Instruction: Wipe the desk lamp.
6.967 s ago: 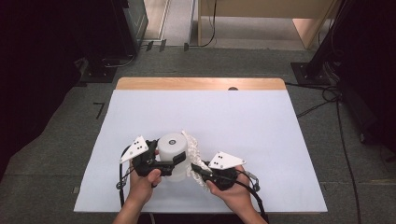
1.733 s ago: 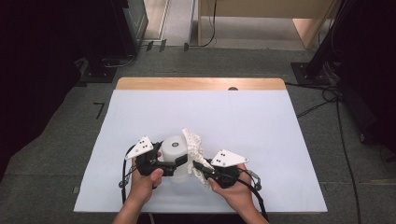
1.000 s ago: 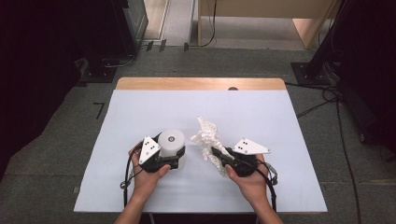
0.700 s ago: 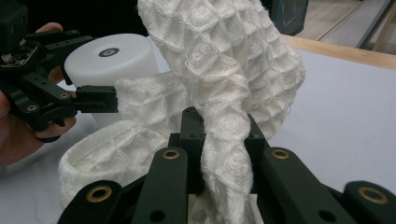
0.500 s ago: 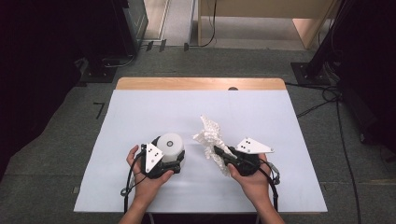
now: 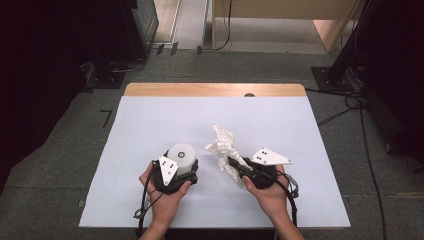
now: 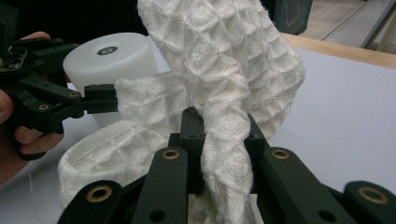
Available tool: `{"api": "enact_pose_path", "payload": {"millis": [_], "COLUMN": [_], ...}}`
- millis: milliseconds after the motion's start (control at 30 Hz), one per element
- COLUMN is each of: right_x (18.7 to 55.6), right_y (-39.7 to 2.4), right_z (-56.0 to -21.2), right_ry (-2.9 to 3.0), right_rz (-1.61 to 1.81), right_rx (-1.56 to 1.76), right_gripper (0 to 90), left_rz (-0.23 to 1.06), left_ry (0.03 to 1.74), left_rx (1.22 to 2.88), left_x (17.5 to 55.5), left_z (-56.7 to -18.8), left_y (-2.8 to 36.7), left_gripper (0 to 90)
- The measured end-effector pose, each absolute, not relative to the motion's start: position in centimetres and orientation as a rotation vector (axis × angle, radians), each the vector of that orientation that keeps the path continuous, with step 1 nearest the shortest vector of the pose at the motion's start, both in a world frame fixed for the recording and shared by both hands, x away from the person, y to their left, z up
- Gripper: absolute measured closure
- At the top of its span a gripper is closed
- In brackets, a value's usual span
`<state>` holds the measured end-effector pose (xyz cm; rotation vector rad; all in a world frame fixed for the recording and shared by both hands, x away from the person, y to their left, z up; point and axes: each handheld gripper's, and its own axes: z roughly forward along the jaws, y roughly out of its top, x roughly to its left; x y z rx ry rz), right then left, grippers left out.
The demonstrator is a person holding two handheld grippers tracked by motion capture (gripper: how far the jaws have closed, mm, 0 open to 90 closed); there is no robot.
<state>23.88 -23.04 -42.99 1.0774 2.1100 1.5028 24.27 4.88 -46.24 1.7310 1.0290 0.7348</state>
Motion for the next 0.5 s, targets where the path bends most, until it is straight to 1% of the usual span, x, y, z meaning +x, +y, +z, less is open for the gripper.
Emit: {"api": "enact_pose_path", "payload": {"millis": [67,167,233,400,500], "right_x": [23.8,23.6,23.3,22.4,21.9], "right_y": [-23.0,-23.0,-22.9,-22.6,-22.1], "right_z": [-42.9,-42.5,-42.0,-40.6,-40.2], "right_ry": [2.105,2.098,2.078,2.033,2.019], "right_rz": [1.514,1.529,1.55,1.588,1.597], "right_rx": [1.073,1.062,1.039,0.999,0.972], "right_gripper": [77.6,77.6,77.6,77.6,77.5], "left_rz": [0.639,0.407,0.304,0.189,0.157], "left_ry": [0.958,0.812,0.736,0.624,0.614], "left_rx": [1.739,1.765,1.781,1.846,1.831], "left_x": [24.5,24.9,24.8,24.2,23.8], "left_z": [-46.1,-45.8,-45.8,-45.6,-45.2], "left_y": [5.2,5.3,5.0,3.1,2.5], "left_gripper": [8.6,8.6,8.6,8.6,8.6]}}
